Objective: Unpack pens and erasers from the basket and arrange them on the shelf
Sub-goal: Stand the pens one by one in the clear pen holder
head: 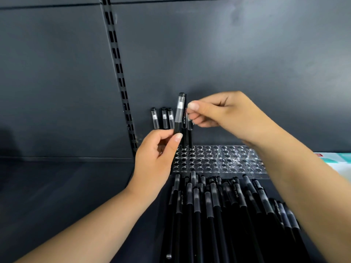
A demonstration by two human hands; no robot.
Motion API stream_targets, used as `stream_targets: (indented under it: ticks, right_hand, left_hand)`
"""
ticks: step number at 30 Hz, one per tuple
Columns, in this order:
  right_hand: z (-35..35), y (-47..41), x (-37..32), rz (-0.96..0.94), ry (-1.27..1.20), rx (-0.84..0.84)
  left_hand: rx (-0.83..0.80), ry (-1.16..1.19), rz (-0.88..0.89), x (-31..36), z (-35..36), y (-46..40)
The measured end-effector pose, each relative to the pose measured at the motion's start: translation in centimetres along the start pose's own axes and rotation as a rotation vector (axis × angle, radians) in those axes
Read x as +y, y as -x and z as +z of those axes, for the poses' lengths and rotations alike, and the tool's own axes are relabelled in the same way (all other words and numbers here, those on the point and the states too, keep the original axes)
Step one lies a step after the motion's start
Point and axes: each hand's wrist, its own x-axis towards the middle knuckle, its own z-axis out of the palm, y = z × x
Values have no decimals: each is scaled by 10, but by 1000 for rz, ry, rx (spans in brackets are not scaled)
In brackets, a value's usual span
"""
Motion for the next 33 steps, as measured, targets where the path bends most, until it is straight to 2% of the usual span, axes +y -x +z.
stream_targets:
  ticks: [4,7,9,11,13,17,26,33]
  right_hand:
    - [6,3,0,5,86,-110]
    - [6,0,4,42,131,-115]
    - [2,-5,8,45,190,-38]
    - [-2,-10,13,3,287,118]
    - [-5,-13,18,-45,347,239]
    - [-8,-16,22,-90,327,326]
    - [-3,-18,31,-67,453,292]
    - [5,-19,49,94,471,131]
  left_hand:
    - [-44,-66,52,2,1,1]
    - [-171,-215,157,-5,-1,1]
    - [-288,-434,302,-11,-2,1]
    - [-438,-650,399,-14,-2,1]
    - [-561,-777,352,-17,-2,2]
    - [-716,-941,238,-20,-4,-1]
    - [-757,-1029,256,-22,-4,5]
    - [-699,-1040,309,-26,-1,5]
